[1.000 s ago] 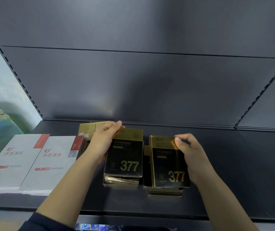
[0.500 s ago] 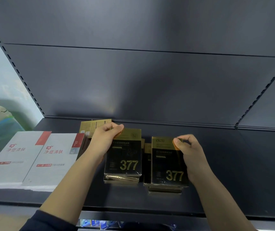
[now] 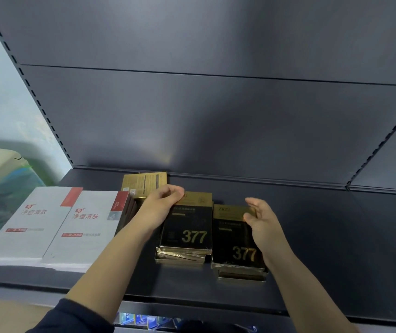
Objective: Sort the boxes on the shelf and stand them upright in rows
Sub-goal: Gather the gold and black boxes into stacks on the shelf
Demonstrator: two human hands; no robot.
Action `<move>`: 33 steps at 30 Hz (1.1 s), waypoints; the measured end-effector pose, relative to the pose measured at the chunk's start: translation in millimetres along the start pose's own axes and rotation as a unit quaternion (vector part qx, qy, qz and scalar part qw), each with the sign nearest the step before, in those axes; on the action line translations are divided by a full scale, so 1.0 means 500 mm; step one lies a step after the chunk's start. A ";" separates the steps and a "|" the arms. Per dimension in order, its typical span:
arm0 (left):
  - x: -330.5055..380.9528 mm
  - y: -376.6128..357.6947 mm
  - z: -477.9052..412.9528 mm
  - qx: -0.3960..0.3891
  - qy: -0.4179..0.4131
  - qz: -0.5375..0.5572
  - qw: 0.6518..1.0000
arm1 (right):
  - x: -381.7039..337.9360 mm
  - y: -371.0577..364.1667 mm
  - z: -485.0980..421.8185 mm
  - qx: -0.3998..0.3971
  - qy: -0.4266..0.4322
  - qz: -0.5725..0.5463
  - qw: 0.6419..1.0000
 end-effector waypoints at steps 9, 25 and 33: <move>0.031 0.098 -0.068 0.139 -0.053 -0.168 0.974 | -0.006 0.029 0.008 0.099 -0.016 -0.161 0.982; -0.028 0.165 -0.223 -0.058 -0.028 -0.587 0.807 | 0.023 0.102 0.012 0.099 -0.003 -0.183 0.978; 0.090 0.165 -0.139 0.035 -0.109 -0.187 0.976 | -0.023 0.076 0.014 0.061 0.052 -0.198 0.977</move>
Point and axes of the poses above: each hand's wrist, its own z-axis away from the middle knuckle, its own y-axis out of the back of the hand, x = y × z, the point moved 2 cm from there along -z, towards the middle knuckle, and after that the axes turned 10 degrees about -z, right-handed, at the moved point
